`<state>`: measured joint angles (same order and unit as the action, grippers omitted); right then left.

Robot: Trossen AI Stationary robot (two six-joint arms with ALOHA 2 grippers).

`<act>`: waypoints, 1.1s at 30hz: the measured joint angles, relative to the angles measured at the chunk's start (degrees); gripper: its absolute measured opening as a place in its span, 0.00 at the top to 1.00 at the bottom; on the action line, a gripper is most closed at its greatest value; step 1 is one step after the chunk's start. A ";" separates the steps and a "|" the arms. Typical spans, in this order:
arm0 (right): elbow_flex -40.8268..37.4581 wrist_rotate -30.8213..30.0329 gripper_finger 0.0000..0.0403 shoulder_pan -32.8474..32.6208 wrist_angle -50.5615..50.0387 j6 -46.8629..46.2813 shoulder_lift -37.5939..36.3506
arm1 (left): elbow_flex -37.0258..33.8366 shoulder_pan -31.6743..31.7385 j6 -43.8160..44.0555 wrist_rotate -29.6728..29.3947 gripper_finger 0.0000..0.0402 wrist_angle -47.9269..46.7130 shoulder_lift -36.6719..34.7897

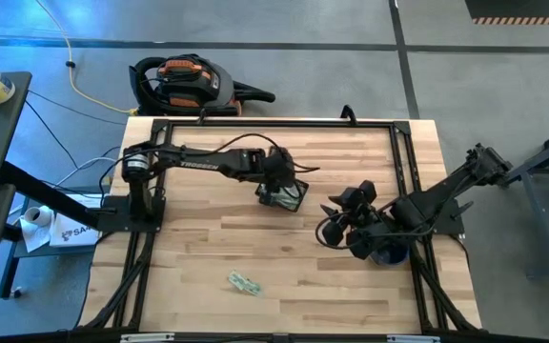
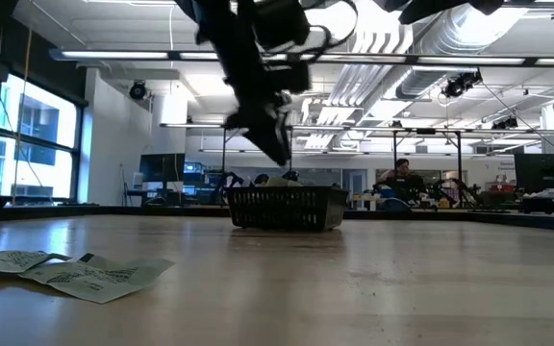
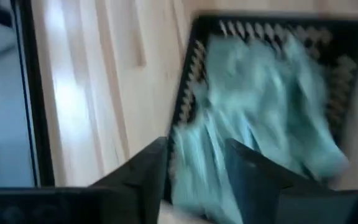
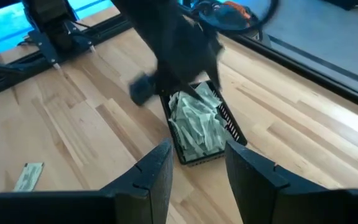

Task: Pick and place Stevia / Truvia into bins
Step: Put the stevia packet into the black bin

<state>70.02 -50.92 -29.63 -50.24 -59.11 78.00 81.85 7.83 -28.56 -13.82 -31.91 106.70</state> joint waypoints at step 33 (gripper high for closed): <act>-7.28 16.30 0.66 4.66 1.66 11.82 0.07 | -24.34 -40.01 40.74 11.77 0.41 4.30 -12.73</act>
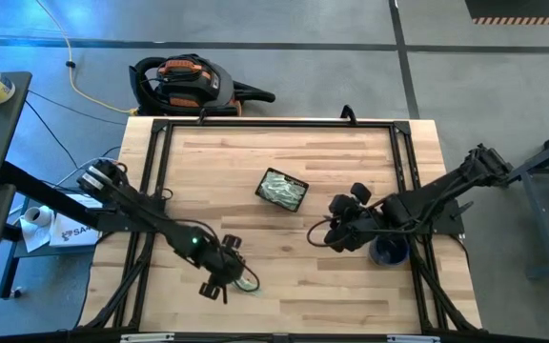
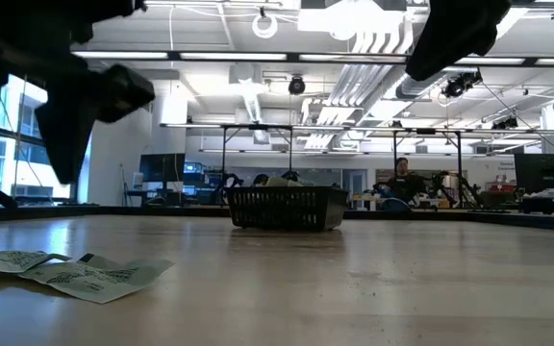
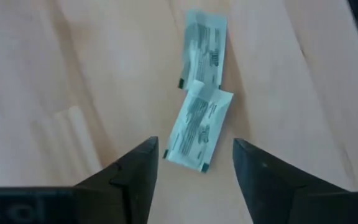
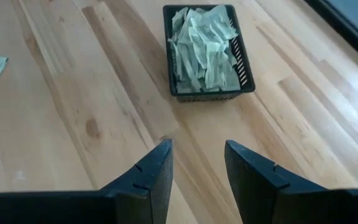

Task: Pick and place Stevia / Truvia into bins
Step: Put the stevia packet into the black bin

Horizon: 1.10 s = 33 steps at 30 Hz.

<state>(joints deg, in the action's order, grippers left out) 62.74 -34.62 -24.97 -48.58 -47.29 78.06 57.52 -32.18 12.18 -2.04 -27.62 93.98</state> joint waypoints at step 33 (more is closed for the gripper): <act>0.22 -12.03 0.66 -5.93 3.21 -9.94 -0.68 | 12.43 24.64 -25.09 -12.86 0.93 -8.82 1.95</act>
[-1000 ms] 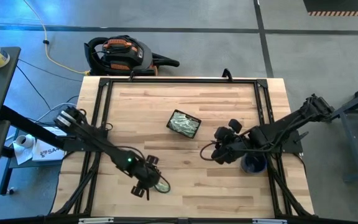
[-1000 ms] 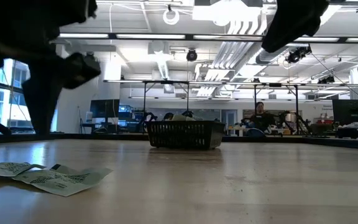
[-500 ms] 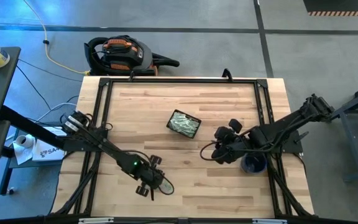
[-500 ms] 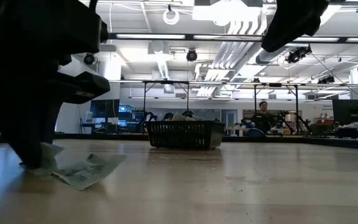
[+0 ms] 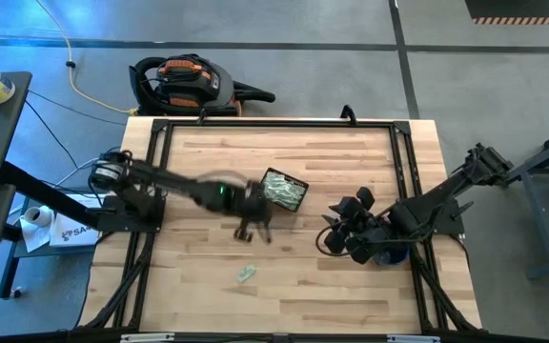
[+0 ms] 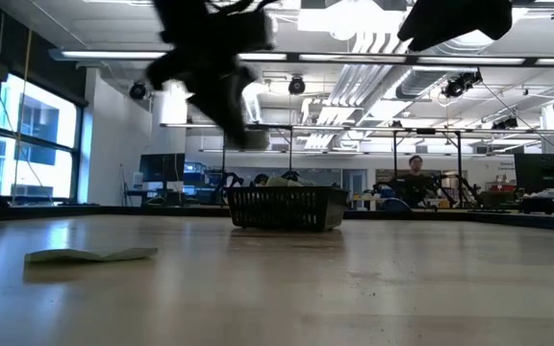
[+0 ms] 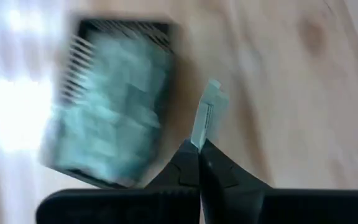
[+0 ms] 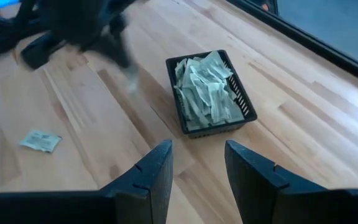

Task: Pick and place Stevia / Truvia into bins
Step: Put the stevia packet into the black bin

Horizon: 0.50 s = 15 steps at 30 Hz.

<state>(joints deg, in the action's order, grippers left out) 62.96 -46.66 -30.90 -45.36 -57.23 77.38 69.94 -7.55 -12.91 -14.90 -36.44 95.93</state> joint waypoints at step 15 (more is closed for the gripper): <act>-0.02 0.04 0.66 -0.22 1.31 -4.72 0.37 | 8.00 16.55 -12.99 11.63 0.70 5.90 10.64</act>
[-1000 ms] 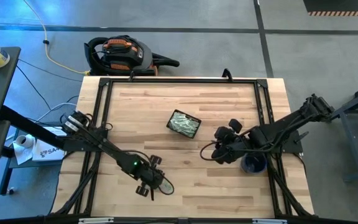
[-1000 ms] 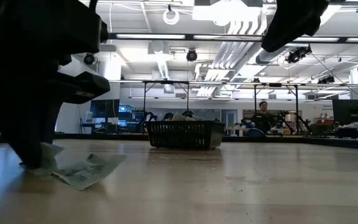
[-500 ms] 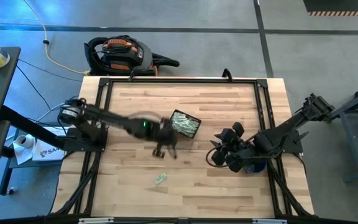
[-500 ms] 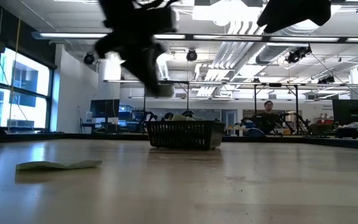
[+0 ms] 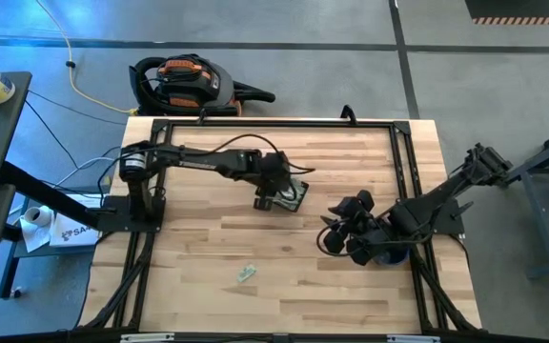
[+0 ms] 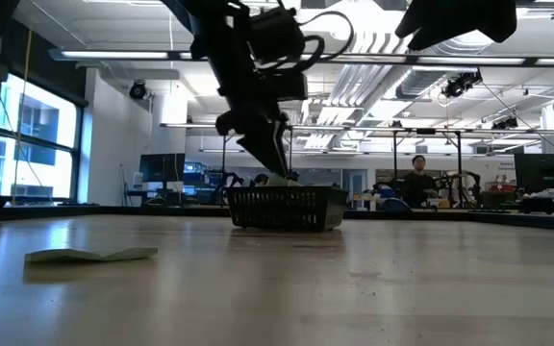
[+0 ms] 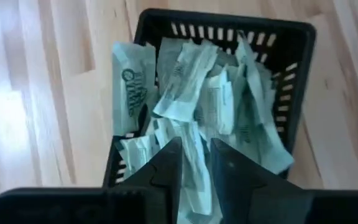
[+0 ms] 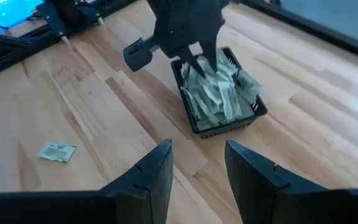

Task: Pick and place Stevia / Truvia into bins
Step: Put the stevia packet into the black bin

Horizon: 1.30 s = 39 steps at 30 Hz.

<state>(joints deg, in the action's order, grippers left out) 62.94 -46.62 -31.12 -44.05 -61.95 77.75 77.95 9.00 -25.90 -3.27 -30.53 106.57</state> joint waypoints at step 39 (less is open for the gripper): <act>-0.11 5.16 0.66 4.53 -2.38 8.65 0.30 | -13.15 -14.41 35.39 -4.70 0.35 -6.27 -10.60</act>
<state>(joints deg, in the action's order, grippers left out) 62.83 -41.45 -26.59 -46.44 -53.30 78.05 64.79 -5.41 9.49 -7.97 -36.81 95.98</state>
